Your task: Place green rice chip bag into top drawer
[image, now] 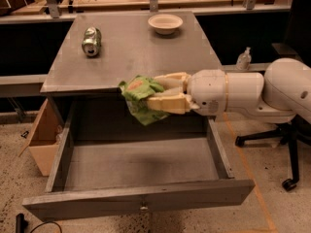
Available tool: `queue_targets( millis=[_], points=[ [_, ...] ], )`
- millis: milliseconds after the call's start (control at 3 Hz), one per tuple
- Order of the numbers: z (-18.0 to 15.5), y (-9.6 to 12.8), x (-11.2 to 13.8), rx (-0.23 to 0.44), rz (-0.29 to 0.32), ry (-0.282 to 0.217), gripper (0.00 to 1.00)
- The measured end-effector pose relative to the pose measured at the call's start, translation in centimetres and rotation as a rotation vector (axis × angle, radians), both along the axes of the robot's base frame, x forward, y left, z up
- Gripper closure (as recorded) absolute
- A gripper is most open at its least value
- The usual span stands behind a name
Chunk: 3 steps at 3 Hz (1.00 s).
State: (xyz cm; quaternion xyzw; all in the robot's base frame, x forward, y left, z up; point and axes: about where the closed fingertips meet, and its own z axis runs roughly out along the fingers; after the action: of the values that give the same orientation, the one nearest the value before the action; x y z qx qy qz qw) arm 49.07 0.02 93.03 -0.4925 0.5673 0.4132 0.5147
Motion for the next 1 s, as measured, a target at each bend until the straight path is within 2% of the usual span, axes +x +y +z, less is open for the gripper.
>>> queue_targets(
  millis=[333, 667, 1000],
  points=[
    [-3.2, 0.8, -2.4, -0.03, 0.085, 0.074, 1.0],
    [-7.2, 2.5, -2.8, -0.09, 0.098, 0.109, 1.0],
    [-10.8, 3.4, -1.9, -0.156, 0.073, 0.118, 0.84]
  ],
)
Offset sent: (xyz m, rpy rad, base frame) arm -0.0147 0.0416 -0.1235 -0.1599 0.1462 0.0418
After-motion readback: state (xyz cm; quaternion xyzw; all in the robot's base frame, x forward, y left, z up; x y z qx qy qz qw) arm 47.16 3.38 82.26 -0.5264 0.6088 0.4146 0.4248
